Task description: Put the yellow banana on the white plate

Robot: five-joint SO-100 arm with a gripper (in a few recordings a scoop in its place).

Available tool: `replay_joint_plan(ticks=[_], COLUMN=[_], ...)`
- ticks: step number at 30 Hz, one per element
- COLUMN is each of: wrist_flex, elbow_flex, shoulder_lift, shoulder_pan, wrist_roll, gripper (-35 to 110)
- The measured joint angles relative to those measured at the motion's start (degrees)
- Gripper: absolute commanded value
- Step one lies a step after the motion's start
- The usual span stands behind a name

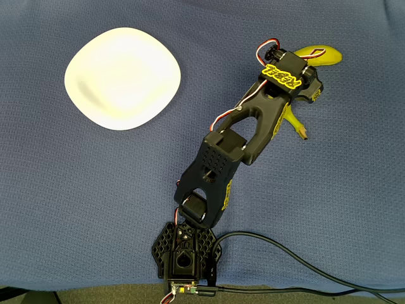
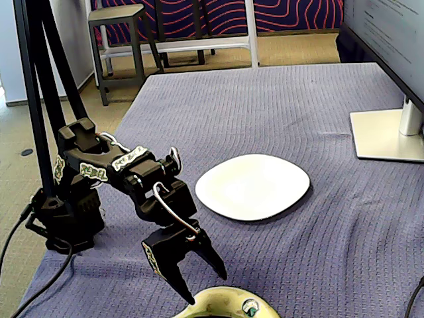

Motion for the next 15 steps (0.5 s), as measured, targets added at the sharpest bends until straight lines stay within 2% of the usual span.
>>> replay_joint_plan(ticks=[15], wrist_flex=[-5.89], elbow_flex=[1.49], shoulder_lift=[0.09], shoulder_pan=[-2.81], wrist_roll=[0.00], gripper=[25])
